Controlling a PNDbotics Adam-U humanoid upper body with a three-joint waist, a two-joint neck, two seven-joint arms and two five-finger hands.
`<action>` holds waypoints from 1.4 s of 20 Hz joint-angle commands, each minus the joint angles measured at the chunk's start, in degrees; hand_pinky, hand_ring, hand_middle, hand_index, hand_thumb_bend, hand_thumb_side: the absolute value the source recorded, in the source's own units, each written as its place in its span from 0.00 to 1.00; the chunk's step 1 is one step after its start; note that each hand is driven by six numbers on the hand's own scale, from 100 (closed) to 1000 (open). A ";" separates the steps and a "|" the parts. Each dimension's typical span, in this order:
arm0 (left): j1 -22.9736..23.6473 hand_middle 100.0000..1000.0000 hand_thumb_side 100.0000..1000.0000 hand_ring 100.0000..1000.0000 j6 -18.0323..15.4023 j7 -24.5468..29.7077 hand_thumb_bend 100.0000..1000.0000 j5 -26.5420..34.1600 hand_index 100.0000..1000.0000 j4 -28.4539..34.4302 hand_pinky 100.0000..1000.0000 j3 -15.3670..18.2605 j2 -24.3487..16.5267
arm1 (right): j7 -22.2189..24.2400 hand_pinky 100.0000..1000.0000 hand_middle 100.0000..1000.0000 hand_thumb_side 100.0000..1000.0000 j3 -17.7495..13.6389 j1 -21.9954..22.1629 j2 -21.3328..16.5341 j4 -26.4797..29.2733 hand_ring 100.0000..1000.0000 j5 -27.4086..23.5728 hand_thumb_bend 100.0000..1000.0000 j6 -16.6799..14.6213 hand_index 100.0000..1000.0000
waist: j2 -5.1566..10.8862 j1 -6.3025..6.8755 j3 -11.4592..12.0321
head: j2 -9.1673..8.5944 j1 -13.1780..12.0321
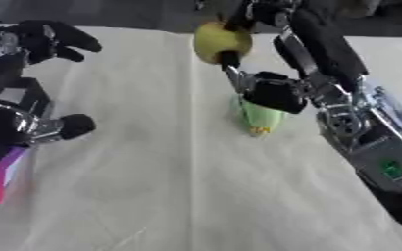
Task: Pick up the objects with one hand, pass them to the other hand, and then place them into the box on the other side of the table.
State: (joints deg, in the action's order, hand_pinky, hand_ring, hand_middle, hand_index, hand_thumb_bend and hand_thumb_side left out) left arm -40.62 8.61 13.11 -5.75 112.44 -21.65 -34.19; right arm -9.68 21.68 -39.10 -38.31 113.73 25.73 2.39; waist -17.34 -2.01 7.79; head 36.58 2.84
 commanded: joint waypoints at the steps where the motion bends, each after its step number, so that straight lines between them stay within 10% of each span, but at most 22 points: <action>1: -1.23 0.73 0.30 0.84 -2.58 -0.54 0.55 -4.37 0.81 0.07 0.82 -0.84 1.00 | 1.75 0.77 0.50 0.00 0.21 -1.71 0.78 0.86 0.50 -3.29 0.00 0.40 0.48 | 1.73 0.07 -0.04 | -0.62 -0.65; 16: -1.82 0.71 0.30 0.82 -2.57 -9.59 0.48 -5.21 0.77 -4.49 0.81 -2.97 11.11 | 6.67 0.73 0.51 0.00 4.22 -3.79 6.44 0.86 0.47 -13.09 0.00 4.09 0.48 | 1.51 -0.65 0.14 | -1.24 -2.49; 28: -2.54 0.70 0.32 0.81 -2.01 -11.41 0.38 -6.81 0.75 -7.14 0.81 -4.08 14.04 | 7.98 0.72 0.50 0.00 5.13 -3.57 7.72 0.86 0.46 -16.18 0.00 0.53 0.48 | 1.16 -0.63 -0.12 | -1.59 -3.65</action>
State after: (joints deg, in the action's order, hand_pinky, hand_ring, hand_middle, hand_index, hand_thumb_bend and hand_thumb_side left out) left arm -41.90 6.61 1.89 -12.36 104.80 -25.75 -20.17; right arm -1.90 27.08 -41.86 -30.45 113.69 10.18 3.52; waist -17.36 -2.89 7.78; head 35.61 -0.57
